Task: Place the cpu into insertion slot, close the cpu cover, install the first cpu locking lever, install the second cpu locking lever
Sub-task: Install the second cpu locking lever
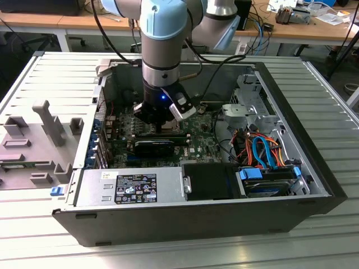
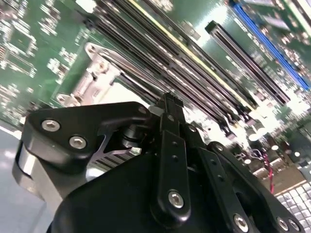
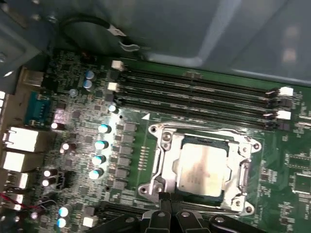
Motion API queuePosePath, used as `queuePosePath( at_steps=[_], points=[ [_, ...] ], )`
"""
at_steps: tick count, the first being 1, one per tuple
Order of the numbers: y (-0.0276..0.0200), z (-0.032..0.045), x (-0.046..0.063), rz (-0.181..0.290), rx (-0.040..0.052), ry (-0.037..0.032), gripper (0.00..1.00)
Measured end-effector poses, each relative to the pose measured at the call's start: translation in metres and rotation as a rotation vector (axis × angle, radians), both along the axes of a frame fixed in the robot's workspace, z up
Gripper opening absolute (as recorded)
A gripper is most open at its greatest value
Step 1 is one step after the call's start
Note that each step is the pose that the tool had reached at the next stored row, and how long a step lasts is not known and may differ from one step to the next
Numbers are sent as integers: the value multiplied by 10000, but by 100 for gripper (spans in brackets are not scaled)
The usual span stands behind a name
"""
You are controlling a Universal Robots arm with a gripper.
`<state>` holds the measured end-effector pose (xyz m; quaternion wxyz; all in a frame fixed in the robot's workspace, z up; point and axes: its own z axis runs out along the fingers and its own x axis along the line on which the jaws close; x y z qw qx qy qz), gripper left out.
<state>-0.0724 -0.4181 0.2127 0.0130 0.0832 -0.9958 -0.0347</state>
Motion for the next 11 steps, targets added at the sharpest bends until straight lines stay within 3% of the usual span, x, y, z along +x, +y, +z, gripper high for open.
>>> queuePosePath(
  at_steps=[7,11],
  points=[
    [0,12,168,-7,-1,87,11],
    [0,134,191,-7,0,92,11]
  ],
)
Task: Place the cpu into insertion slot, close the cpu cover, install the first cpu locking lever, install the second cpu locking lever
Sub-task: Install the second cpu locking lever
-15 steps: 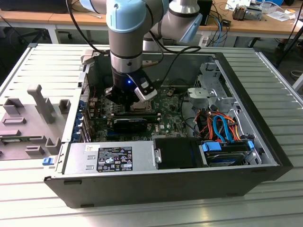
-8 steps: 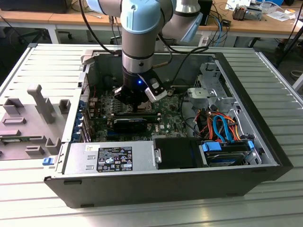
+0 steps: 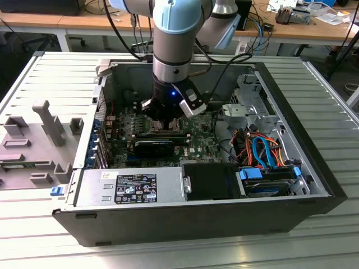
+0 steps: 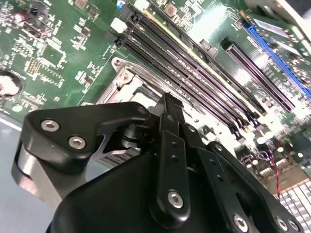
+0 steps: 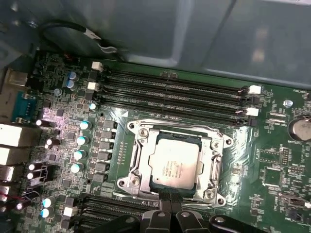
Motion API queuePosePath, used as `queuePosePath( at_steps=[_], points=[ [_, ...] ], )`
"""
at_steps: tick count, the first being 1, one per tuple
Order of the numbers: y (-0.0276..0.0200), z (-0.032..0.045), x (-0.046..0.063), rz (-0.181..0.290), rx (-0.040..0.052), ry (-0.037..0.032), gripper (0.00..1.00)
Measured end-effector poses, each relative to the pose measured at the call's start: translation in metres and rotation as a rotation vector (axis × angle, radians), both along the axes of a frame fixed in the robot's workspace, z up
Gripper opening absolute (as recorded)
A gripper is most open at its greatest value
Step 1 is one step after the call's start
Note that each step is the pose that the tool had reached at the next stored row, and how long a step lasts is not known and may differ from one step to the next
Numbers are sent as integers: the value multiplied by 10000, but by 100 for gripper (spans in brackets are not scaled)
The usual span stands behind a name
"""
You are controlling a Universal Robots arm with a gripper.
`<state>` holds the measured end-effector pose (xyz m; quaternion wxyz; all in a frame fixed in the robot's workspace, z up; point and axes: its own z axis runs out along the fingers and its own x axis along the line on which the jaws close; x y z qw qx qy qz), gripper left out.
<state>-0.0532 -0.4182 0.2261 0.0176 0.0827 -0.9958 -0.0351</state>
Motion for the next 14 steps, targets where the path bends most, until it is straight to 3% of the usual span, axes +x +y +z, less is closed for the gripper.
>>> queuePosePath(
  at_steps=[8,14],
  points=[
    [0,198,5,0,-1,1,11],
    [0,207,5,0,0,1,11]
  ],
)
